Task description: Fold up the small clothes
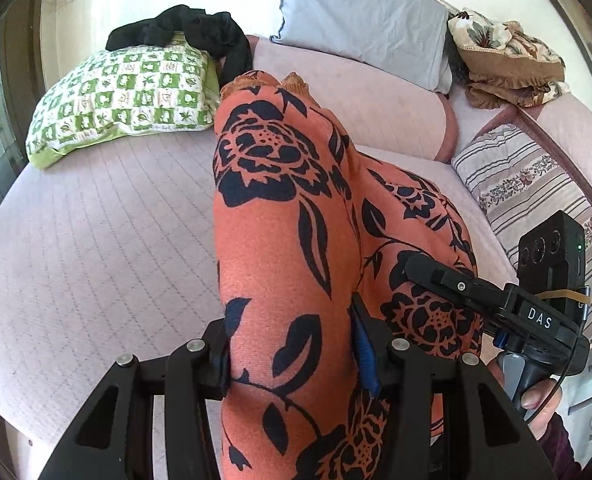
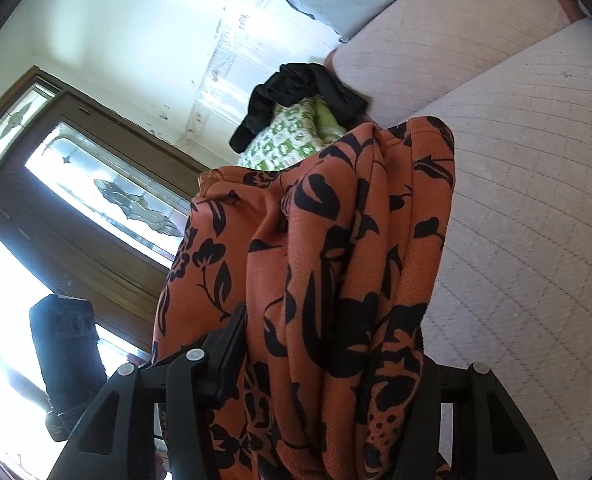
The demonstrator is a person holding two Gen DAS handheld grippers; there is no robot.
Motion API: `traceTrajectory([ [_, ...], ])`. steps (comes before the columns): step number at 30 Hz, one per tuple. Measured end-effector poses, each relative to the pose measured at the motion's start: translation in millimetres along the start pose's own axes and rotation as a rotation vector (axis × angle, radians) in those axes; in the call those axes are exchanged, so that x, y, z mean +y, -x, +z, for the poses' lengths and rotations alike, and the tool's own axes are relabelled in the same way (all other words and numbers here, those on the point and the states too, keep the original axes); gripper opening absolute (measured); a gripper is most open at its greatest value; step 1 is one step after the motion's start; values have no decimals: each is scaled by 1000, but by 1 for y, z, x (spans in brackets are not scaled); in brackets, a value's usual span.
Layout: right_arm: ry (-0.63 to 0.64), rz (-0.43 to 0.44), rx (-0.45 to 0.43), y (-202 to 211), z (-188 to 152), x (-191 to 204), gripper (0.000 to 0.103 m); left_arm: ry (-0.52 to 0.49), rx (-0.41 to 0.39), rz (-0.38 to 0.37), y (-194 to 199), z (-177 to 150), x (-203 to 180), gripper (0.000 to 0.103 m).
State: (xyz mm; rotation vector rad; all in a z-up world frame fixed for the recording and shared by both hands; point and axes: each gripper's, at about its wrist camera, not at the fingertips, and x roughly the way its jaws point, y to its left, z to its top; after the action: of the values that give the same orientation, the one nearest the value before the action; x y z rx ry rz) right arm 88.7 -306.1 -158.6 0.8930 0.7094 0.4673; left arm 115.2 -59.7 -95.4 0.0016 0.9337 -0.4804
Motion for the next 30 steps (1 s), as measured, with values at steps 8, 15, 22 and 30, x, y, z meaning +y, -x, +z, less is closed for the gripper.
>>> traceTrajectory([
  [8,-100,-22,63,-22,-9,-26,55,23,56,5,-27,-10,8,50],
  [15,-370,-223,223,-64,-28,-97,57,61,256,94,-117,-39,31,61],
  [22,-305,-299,128,-46,-13,-92,73,6,171,187,-100,-38,25,74],
  [30,29,-441,-151,21,-12,-15,73,-133,-138,364,2,-26,-20,83],
])
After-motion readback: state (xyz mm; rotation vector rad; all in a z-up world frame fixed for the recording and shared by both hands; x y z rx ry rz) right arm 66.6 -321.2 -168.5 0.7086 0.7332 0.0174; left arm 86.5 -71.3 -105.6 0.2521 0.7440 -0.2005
